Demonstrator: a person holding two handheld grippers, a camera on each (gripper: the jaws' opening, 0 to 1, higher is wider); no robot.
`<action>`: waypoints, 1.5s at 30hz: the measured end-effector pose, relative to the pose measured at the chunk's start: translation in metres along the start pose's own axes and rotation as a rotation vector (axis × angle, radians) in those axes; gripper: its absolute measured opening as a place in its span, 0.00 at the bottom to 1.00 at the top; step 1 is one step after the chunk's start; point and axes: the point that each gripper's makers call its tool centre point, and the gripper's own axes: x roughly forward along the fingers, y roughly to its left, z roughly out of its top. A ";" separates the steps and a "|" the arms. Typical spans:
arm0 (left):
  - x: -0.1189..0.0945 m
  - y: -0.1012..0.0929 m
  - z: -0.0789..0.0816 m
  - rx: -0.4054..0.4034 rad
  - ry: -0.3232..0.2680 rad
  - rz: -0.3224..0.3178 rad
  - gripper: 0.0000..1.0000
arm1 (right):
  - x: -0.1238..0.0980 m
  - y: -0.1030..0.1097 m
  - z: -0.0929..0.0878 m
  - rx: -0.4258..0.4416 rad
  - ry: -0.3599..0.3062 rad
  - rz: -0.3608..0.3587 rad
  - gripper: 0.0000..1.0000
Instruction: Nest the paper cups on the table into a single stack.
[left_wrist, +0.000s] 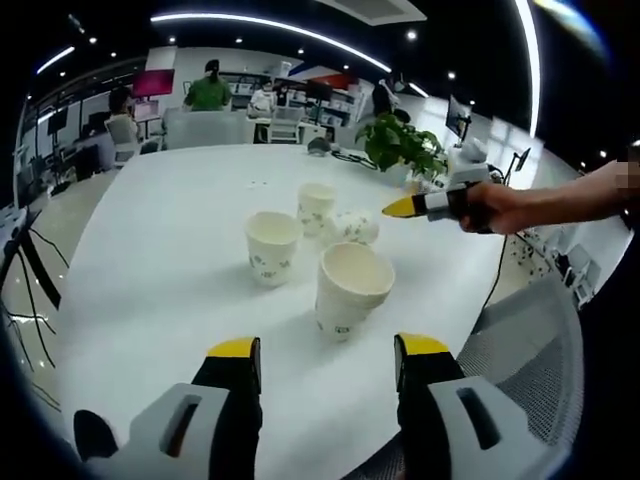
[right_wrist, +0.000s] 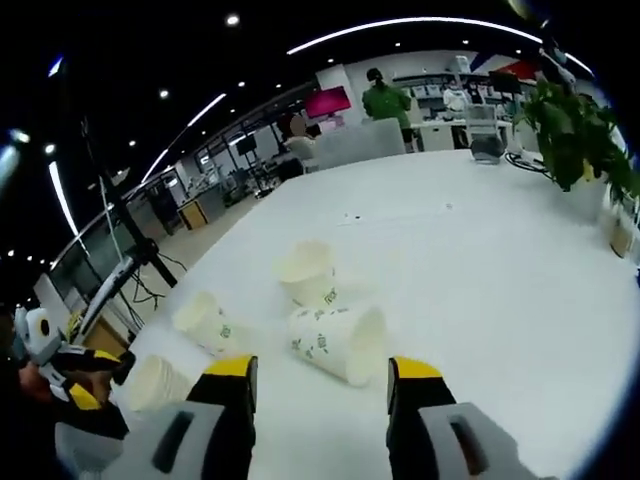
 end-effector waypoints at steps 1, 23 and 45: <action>0.000 0.000 0.000 -0.002 0.000 0.001 0.51 | 0.005 -0.001 -0.003 -0.003 0.012 0.003 0.52; -0.006 0.013 -0.011 -0.062 0.012 0.017 0.51 | 0.057 0.010 -0.011 0.011 0.076 0.085 0.49; -0.006 0.011 -0.024 -0.083 0.033 0.023 0.50 | 0.054 0.044 -0.030 -0.051 0.096 0.217 0.00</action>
